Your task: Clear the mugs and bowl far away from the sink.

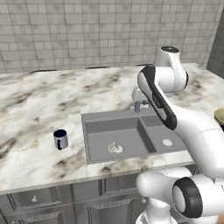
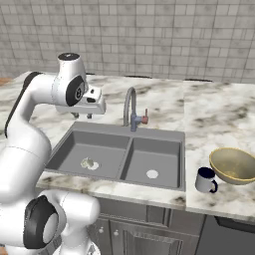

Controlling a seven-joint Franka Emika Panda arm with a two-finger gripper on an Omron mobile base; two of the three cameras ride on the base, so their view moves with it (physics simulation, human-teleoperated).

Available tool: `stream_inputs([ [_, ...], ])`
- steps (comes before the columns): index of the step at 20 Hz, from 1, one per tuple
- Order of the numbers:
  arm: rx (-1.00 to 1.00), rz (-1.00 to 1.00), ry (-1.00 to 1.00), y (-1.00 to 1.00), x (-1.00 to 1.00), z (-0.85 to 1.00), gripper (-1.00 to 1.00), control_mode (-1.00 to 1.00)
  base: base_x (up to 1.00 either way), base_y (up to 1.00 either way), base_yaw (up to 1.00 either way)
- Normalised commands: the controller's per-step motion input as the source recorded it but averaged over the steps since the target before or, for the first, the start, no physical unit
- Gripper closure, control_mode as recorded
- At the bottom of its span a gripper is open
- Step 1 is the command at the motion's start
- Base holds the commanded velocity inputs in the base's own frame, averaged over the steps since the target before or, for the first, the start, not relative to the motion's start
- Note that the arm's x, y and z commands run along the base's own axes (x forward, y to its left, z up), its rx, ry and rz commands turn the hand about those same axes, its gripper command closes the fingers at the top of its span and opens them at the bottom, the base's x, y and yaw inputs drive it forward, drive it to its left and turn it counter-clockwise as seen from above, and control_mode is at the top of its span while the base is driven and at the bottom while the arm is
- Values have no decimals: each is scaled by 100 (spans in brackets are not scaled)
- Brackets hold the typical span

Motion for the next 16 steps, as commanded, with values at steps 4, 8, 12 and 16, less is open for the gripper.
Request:
stream_inputs([
  [4, 0, -2, -3, 25, -37, 0, -100, -100, 0, 0, 0],
  [8, 4, 0, 0, 59, -27, -4, -100, -100, 0, 0, 0],
  [12, 4, 0, 0, 69, -20, -9, -100, -100, 0, 0, 0],
  [16, -3, 0, 0, 83, -6, -18, -100, -100, 0, 0, 0],
])
